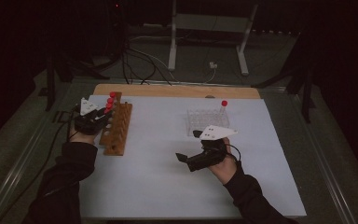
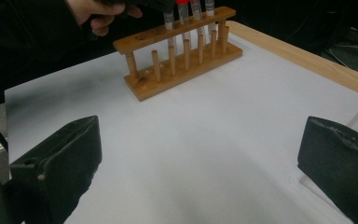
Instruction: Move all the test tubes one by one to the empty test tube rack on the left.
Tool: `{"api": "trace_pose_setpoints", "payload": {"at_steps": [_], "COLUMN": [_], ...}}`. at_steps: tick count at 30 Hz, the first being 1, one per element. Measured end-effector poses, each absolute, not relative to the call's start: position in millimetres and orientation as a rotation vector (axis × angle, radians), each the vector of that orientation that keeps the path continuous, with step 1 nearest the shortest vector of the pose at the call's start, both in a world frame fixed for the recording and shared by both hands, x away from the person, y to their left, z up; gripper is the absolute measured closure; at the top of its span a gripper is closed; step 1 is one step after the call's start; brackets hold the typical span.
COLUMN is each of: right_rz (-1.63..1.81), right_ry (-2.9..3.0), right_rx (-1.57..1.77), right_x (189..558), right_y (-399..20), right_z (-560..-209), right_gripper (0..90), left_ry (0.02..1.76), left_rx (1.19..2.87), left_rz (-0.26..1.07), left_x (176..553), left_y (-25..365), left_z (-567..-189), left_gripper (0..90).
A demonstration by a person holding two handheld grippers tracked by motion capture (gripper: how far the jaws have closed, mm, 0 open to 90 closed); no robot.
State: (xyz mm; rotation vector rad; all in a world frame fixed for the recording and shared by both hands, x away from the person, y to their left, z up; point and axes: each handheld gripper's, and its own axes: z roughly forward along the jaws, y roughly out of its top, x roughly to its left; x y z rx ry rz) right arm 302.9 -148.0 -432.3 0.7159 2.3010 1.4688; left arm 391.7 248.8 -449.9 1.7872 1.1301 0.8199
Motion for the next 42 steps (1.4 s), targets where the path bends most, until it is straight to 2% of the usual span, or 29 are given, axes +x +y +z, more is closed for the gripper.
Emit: {"api": "trace_pose_setpoints", "payload": {"at_steps": [10,13,16,22,26,32,42], "right_rz": [1.473,1.475,1.485,1.508,1.524,1.537,1.505], "right_ry": [2.295,2.293,2.286,2.267,2.252,2.205,2.113], "right_rx": [0.713,0.715,0.716,0.721,0.718,0.707,0.744], "right_x": [302.3,302.4,302.0,302.7,303.1,303.3,309.9], "right_y": [-148.6,-149.1,-150.1,-154.1,-157.5,-163.9,-183.5], "right_z": [-431.1,-430.5,-429.6,-426.5,-423.7,-418.1,-409.1], "right_gripper": [0.0,0.0,0.0,0.0,0.0,0.0,0.0], "left_ry": [1.140,1.145,1.152,1.114,1.080,0.960,0.779], "left_rx": [1.796,1.821,1.817,1.800,1.775,1.770,1.812], "left_rz": [0.795,0.777,0.754,0.739,0.709,0.626,0.538], "left_x": [391.8,392.0,389.8,375.6,360.3,334.2,300.1], "left_y": [248.9,247.9,248.7,249.4,247.1,234.4,203.2], "left_z": [-449.3,-449.6,-448.3,-438.2,-431.6,-427.4,-430.2], "left_gripper": [69.4,61.6,48.7,31.9,15.8,3.0,2.4]}}
